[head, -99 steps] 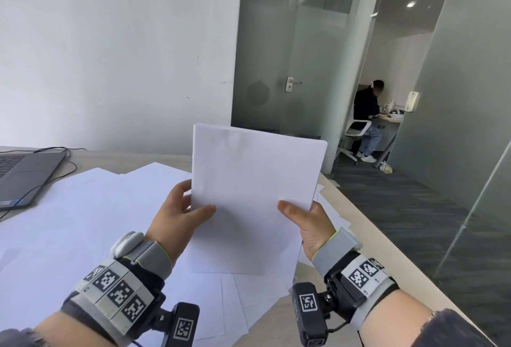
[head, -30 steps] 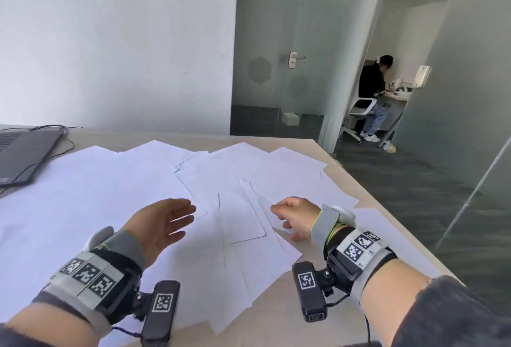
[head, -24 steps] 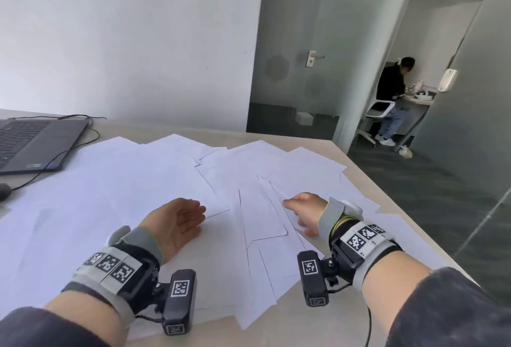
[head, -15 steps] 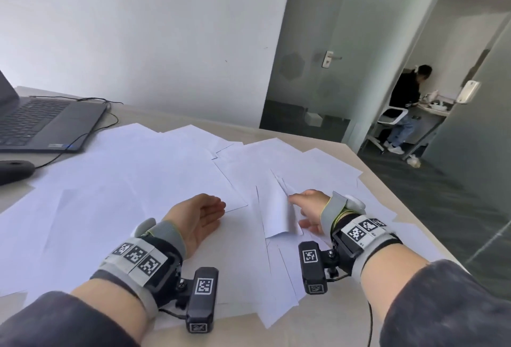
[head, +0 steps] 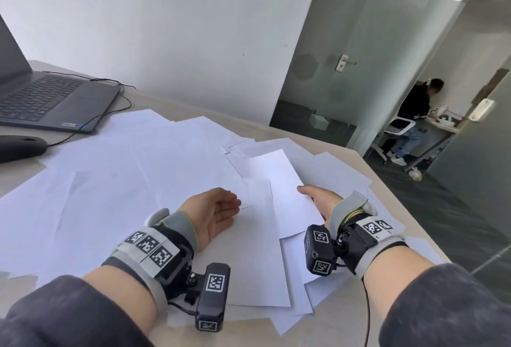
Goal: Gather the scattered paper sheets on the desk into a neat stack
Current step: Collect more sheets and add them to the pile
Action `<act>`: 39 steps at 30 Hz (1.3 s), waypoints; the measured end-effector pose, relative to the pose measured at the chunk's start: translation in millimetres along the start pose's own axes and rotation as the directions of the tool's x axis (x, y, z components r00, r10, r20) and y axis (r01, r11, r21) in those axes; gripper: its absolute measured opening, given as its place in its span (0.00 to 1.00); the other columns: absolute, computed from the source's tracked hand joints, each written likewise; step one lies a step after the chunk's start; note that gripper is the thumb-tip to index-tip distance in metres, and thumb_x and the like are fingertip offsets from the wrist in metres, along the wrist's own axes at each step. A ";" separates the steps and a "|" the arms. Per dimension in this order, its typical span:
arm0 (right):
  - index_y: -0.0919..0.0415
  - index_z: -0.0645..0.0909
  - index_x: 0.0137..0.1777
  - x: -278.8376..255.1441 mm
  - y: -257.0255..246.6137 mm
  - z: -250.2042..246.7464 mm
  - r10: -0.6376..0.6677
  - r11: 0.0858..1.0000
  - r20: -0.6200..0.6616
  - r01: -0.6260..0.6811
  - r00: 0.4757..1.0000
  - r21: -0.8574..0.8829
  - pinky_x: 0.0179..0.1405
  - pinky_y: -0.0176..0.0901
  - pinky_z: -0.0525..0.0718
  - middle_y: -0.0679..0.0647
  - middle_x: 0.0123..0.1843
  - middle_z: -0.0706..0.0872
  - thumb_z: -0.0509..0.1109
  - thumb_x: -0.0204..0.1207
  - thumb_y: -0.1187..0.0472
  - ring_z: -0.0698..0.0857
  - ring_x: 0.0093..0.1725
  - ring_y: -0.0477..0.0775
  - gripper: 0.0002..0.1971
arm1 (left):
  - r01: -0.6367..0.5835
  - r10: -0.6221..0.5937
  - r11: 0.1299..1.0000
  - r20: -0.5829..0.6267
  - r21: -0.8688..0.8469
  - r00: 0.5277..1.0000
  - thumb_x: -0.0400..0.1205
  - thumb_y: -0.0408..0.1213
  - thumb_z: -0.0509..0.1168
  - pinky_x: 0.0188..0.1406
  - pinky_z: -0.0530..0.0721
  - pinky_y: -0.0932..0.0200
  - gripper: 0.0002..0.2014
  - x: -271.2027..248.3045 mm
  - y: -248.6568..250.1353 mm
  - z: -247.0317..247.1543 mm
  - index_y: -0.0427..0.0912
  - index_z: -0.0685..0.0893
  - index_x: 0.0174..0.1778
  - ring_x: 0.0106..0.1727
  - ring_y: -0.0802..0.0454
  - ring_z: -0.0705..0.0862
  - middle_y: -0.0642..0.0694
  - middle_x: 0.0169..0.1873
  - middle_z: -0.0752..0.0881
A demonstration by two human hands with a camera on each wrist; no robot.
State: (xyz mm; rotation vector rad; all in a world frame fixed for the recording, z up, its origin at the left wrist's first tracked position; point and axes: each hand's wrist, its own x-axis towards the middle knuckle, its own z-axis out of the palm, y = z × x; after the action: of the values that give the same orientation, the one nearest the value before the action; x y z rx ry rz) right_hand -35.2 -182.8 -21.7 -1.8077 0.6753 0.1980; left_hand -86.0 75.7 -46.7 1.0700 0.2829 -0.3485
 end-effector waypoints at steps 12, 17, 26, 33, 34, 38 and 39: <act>0.66 0.87 0.53 -1.5 3.7 3.9 -0.034 0.991 -0.041 0.028 0.999 -0.134 0.59 0.66 0.88 0.63 0.53 0.92 0.82 0.66 0.56 0.91 0.51 0.67 0.19 | 0.018 -0.018 1.000 0.018 -0.001 1.000 0.85 0.37 0.66 0.54 0.85 0.50 0.07 2.4 0.8 -0.5 0.39 0.88 0.47 0.56 0.44 0.89 0.40 0.51 0.92; 0.70 0.86 0.52 -10.8 5.1 1.2 -0.031 0.993 0.001 0.031 1.000 -0.118 0.41 0.53 0.90 0.64 0.45 0.92 0.74 0.80 0.63 0.91 0.39 0.64 0.08 | 0.017 -0.016 1.000 0.013 -0.021 1.000 0.84 0.36 0.66 0.55 0.84 0.49 0.06 2.0 2.6 -0.1 0.41 0.88 0.46 0.52 0.44 0.89 0.43 0.47 0.92; 0.73 0.85 0.59 -18.2 8.3 12.0 0.000 1.000 0.137 0.003 0.991 -0.020 0.29 0.47 0.89 0.65 0.46 0.93 0.74 0.79 0.63 0.93 0.36 0.62 0.14 | 0.002 -0.002 0.999 0.007 -0.045 1.000 0.84 0.36 0.66 0.47 0.85 0.50 0.06 3.6 4.0 0.9 0.41 0.88 0.45 0.46 0.46 0.89 0.44 0.42 0.91; 0.71 0.88 0.60 -25.8 8.4 39.4 -0.003 0.999 0.272 0.012 0.962 -0.033 0.52 0.57 0.90 0.67 0.55 0.92 0.80 0.72 0.58 0.92 0.48 0.67 0.20 | -0.004 0.004 0.999 0.003 -0.053 1.000 0.84 0.36 0.66 0.45 0.85 0.51 0.07 5.7 2.6 -0.2 0.39 0.88 0.45 0.44 0.46 0.89 0.44 0.39 0.91; 0.71 0.88 0.60 -27.4 8.1 42.0 -0.003 1.000 0.283 0.011 0.959 -0.024 0.53 0.58 0.90 0.68 0.56 0.92 0.80 0.72 0.59 0.92 0.49 0.67 0.19 | -0.004 0.004 0.999 0.003 -0.053 1.000 0.84 0.36 0.66 0.45 0.85 0.51 0.07 6.1 2.6 -0.1 0.39 0.88 0.45 0.44 0.46 0.88 0.44 0.39 0.91; 0.71 0.88 0.59 -30.6 7.4 46.8 -0.028 0.999 0.296 0.035 0.955 -0.017 0.52 0.61 0.91 0.68 0.54 0.92 0.80 0.71 0.65 0.92 0.47 0.67 0.17 | -0.003 0.003 0.999 0.005 -0.054 1.000 0.84 0.37 0.66 0.43 0.86 0.52 0.07 6.7 3.1 -0.4 0.40 0.88 0.45 0.43 0.46 0.89 0.44 0.39 0.91; 0.72 0.88 0.59 -29.6 8.1 47.5 -0.042 0.998 0.300 0.053 0.953 -0.029 0.48 0.59 0.92 0.69 0.54 0.92 0.79 0.71 0.67 0.92 0.46 0.67 0.17 | -0.003 0.003 0.998 0.007 -0.056 1.000 0.84 0.37 0.66 0.42 0.86 0.53 0.06 6.6 3.3 -0.5 0.41 0.88 0.45 0.43 0.46 0.89 0.45 0.38 0.91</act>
State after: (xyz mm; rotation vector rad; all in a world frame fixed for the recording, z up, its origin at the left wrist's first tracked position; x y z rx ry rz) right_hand -54.5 -130.5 -31.3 -1.7786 0.4148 0.4450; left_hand -78.7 76.7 -46.8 1.0140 0.2828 -0.3399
